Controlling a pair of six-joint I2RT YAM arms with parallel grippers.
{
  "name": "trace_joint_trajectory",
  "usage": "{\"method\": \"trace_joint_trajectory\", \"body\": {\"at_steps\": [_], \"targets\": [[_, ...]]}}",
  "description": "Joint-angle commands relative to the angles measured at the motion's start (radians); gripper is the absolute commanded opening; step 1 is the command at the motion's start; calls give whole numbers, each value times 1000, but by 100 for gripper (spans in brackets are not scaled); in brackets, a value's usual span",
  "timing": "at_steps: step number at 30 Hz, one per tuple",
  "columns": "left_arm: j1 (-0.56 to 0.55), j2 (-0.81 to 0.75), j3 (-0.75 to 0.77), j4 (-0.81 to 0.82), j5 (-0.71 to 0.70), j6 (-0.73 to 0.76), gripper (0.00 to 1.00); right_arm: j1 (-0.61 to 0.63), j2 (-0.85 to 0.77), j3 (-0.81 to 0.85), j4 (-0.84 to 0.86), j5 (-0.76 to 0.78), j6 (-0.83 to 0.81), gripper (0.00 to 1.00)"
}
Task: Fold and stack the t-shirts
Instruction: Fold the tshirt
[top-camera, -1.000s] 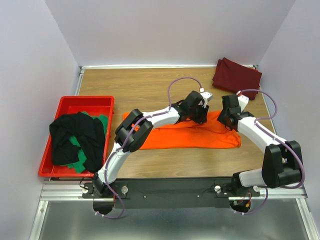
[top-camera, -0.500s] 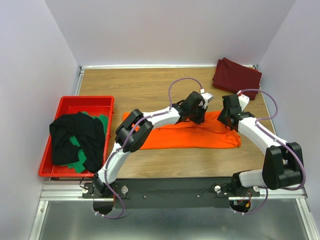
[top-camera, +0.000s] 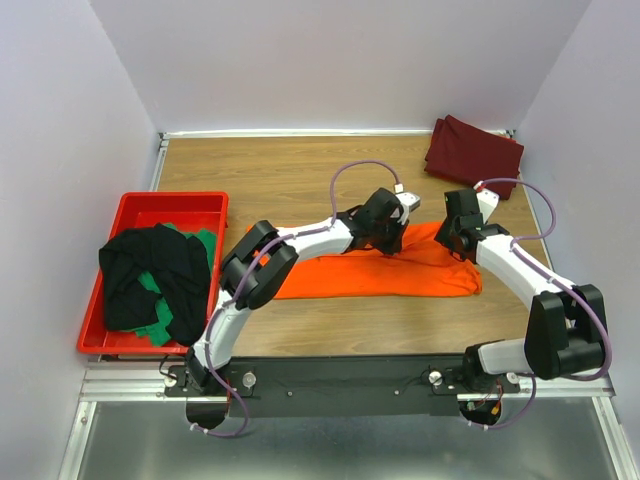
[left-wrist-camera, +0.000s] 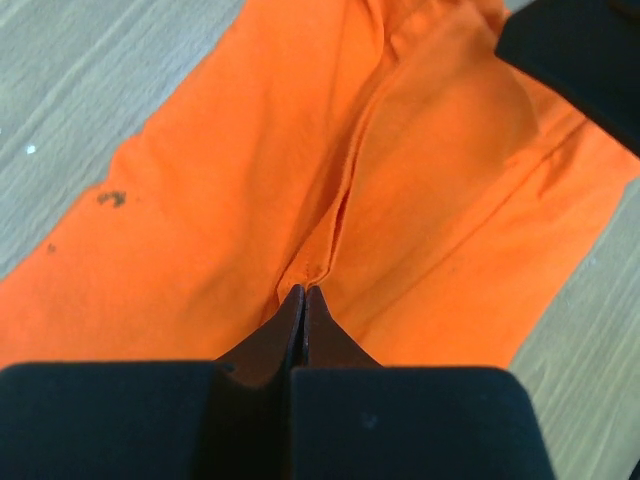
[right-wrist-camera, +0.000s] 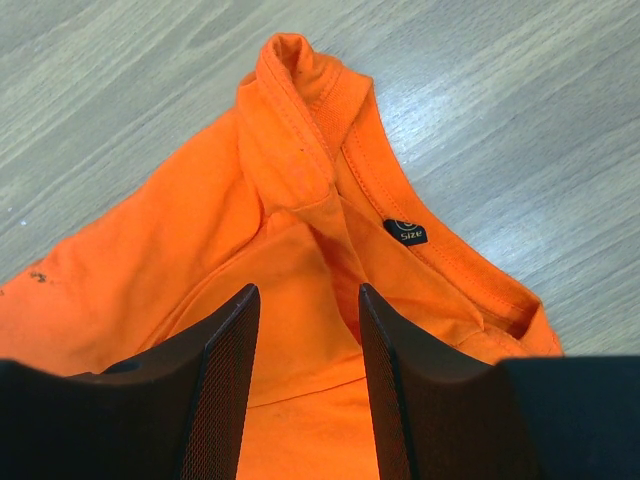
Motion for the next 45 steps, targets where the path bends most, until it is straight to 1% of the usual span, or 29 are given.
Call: {"method": "trace_joint_trajectory", "body": {"at_steps": [1, 11, 20, 35, 45], "targets": [[-10, -82, -43, 18, 0, 27, 0, -6, -10, -1, 0, 4, 11, 51], [-21, -130, -89, 23, 51, 62, 0, -6, -10, -1, -1, 9, 11, 51], [-42, -130, -109, 0, 66, 81, 0, -4, -10, -1, -1, 9, 11, 51], [-67, -82, -121, -43, -3, 85, 0, -4, 90, 85, 0, -34, -20, 52], [-71, -65, -113, -72, -27, 91, 0, -4, 117, 102, 0, -111, -29, 57]]}}
